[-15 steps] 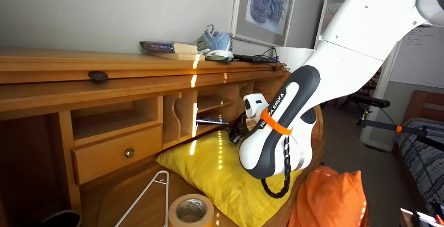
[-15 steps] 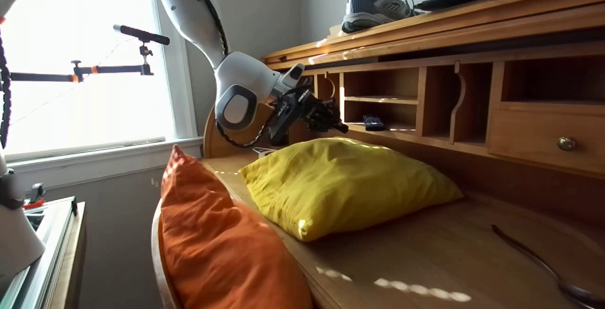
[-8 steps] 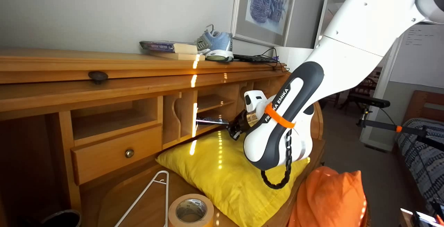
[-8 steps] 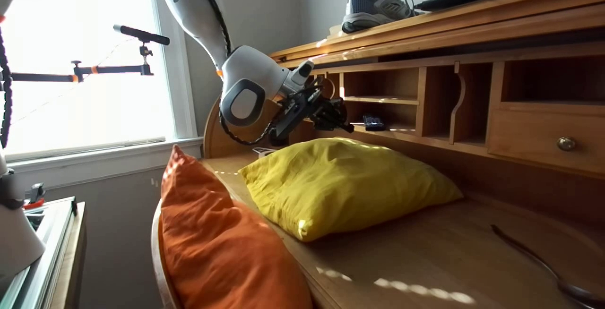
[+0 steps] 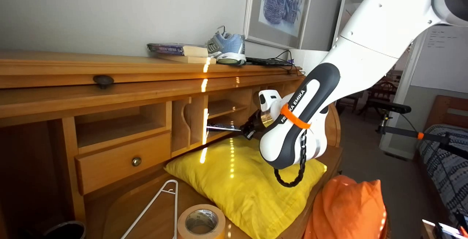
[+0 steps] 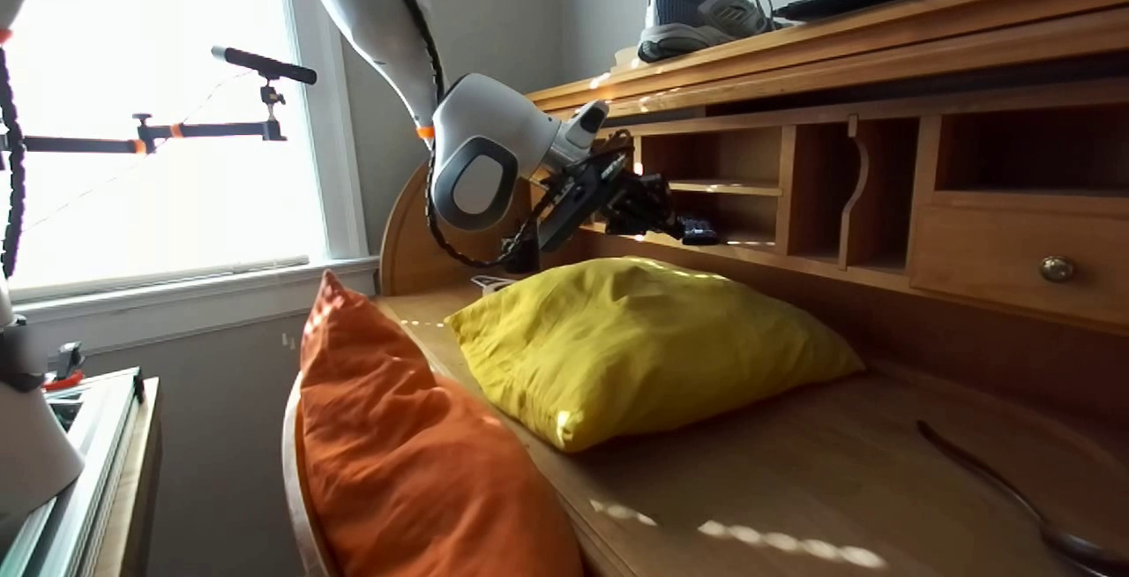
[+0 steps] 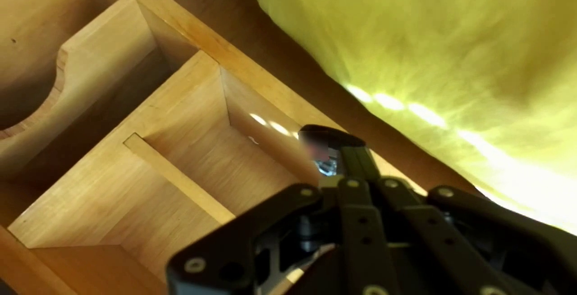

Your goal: Take the remote controller off of the yellow pillow and put it into the shelf

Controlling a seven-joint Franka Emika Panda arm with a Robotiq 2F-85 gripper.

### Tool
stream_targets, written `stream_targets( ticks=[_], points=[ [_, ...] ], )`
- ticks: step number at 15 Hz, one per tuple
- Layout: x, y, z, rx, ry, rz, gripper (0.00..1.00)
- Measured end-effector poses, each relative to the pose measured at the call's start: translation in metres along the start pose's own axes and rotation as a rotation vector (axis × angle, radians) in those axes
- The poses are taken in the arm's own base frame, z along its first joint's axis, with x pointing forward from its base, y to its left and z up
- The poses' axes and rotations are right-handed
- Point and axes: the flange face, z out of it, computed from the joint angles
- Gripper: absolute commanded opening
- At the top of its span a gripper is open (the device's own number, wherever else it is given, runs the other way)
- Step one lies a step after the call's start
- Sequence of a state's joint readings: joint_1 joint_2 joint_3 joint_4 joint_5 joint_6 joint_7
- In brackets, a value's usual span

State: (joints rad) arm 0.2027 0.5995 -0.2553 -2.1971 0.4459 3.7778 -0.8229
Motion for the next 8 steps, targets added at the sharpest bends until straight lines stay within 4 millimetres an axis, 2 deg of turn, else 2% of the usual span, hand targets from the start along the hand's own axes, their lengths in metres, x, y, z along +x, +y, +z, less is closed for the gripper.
stream_targets(
  ticks=[4, 8],
  points=[
    [0.0011, 0.0124, 0.0082, -0.005, 0.007, 0.003, 0.0],
    [0.0029, 0.0078, 0.0075, 0.012, 0.018, 0.01, 0.0]
  ],
)
